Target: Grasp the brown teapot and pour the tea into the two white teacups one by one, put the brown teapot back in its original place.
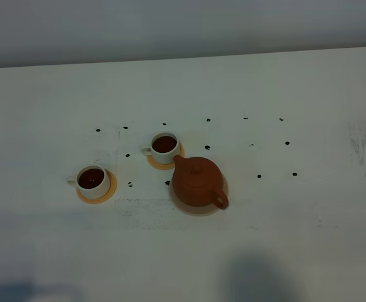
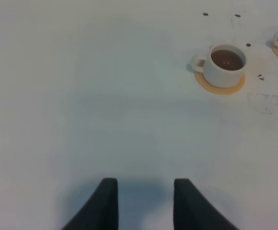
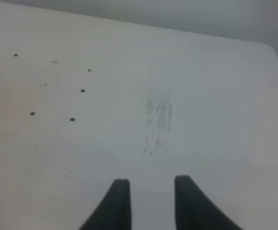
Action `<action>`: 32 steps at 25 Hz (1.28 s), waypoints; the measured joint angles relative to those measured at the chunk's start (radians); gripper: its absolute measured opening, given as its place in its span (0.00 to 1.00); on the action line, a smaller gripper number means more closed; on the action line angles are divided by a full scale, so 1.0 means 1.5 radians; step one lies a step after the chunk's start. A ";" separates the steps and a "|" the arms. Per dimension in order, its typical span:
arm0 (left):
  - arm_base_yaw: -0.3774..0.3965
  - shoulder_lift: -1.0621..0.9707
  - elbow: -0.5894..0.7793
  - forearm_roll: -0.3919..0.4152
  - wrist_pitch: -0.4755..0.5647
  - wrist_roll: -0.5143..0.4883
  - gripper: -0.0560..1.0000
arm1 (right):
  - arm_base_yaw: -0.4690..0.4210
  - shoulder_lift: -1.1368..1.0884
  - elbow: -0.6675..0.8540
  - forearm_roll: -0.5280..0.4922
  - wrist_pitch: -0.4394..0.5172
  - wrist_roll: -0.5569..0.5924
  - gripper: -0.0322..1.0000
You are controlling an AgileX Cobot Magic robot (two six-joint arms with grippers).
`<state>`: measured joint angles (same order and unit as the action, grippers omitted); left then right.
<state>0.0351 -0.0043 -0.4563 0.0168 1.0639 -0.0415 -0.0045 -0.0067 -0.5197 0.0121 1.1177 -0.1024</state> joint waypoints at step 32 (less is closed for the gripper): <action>0.000 0.000 0.000 0.013 0.000 0.013 0.34 | 0.000 0.000 0.000 0.000 0.000 0.000 0.24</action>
<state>0.0351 -0.0043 -0.4563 0.0366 1.0639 -0.0217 -0.0045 -0.0067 -0.5197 0.0121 1.1177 -0.1024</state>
